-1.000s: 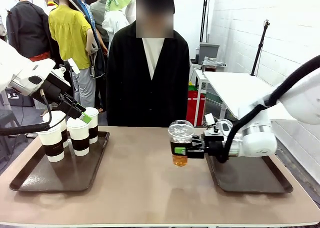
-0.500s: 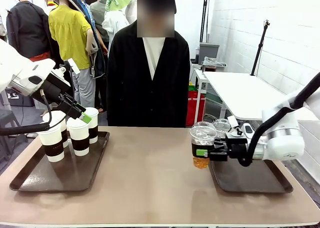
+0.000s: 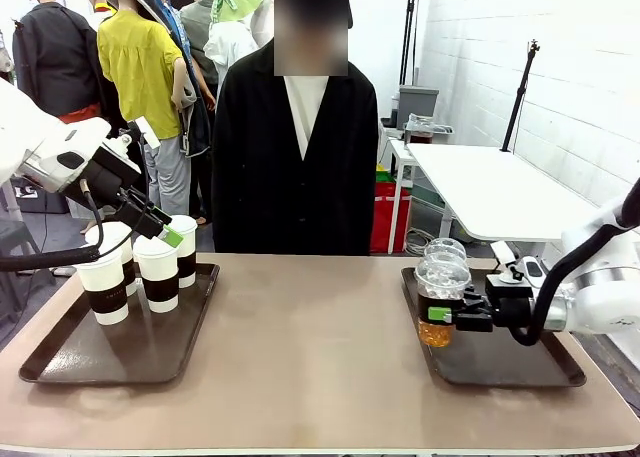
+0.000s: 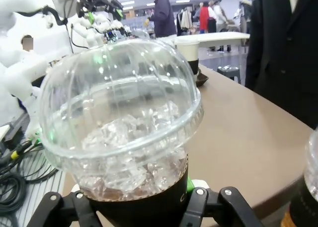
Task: Distribute the coffee onto the tray.
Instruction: Pick up another iced Americano from the middle of the table and place it on the right Handle tray.
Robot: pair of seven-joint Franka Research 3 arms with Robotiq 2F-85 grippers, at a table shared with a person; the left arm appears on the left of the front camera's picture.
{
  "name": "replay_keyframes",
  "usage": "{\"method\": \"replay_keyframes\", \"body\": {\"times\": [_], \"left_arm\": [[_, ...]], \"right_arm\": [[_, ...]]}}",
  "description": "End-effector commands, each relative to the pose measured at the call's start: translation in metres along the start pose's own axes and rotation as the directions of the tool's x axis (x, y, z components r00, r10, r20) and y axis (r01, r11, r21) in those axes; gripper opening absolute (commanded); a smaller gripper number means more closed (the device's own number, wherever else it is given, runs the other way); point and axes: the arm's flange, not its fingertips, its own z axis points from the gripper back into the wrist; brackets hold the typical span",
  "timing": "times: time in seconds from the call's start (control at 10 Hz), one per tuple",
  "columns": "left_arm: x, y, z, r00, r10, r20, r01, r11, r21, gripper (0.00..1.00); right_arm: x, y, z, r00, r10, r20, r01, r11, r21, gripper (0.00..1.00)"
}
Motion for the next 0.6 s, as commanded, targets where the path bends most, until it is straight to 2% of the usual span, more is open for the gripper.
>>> {"method": "replay_keyframes", "body": {"times": [0.0,0.5], "left_arm": [[-0.001,0.002,-0.001,1.0,-0.012,0.021,0.013,1.0,-0.018,1.0],[-0.001,0.002,-0.001,1.0,-0.012,0.021,0.013,1.0,-0.018,1.0]], "right_arm": [[-0.005,-0.007,0.013,1.0,0.019,0.012,-0.019,1.0,0.012,0.62],[-0.03,-0.034,0.039,0.999,0.029,0.027,-0.03,1.0,0.006,0.62]]}}
